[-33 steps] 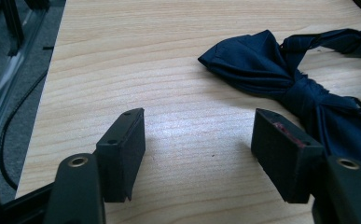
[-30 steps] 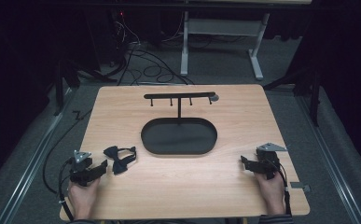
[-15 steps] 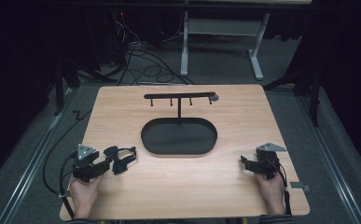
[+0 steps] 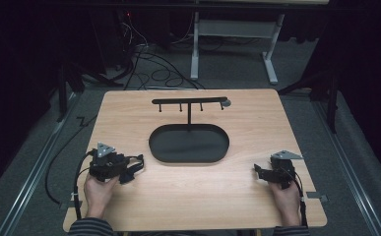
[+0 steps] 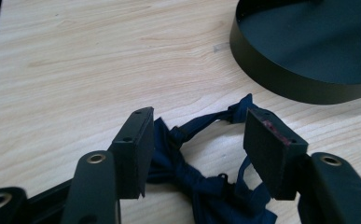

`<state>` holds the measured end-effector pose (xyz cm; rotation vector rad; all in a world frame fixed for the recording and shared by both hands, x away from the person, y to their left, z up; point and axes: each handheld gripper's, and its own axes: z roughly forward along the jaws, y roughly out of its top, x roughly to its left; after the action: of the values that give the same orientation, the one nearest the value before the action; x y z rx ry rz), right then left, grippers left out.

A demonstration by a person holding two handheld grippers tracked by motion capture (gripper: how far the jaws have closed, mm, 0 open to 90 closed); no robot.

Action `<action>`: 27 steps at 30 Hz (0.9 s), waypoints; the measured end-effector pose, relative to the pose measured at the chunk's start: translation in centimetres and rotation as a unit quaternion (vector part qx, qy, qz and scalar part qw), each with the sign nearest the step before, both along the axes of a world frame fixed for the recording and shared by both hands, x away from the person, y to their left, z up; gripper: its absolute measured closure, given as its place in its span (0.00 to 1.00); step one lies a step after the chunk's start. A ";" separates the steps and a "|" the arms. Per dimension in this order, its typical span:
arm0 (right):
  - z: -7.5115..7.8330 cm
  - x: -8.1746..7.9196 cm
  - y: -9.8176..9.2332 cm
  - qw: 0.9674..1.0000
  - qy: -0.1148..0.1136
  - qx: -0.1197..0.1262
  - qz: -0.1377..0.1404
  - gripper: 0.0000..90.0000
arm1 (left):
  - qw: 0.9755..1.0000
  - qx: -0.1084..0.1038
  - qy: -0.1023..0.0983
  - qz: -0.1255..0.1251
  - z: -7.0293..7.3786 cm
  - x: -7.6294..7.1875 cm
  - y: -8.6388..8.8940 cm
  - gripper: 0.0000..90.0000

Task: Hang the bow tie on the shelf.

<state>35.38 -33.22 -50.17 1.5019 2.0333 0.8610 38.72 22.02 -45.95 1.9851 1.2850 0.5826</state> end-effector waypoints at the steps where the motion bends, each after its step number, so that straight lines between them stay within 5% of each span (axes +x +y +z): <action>1: 0.0 0.0 0.0 1.000 0.000 -0.001 0.000 0.30 | 1.000 0.002 0.002 -0.003 0.0 0.2 -0.1 0.50; 15: 0.0 0.0 0.1 1.000 -0.001 -0.003 0.002 0.30 | 0.999 0.019 0.043 -0.024 -1.7 2.9 -1.0 0.57; 27: 0.0 0.0 0.1 1.000 -0.001 -0.003 0.002 0.30 | 0.997 0.041 0.056 -0.036 -2.8 3.5 -1.1 0.80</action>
<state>35.37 -33.13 -50.18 1.4944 2.0370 0.8575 42.20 20.93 -48.77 2.1481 1.2671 0.5030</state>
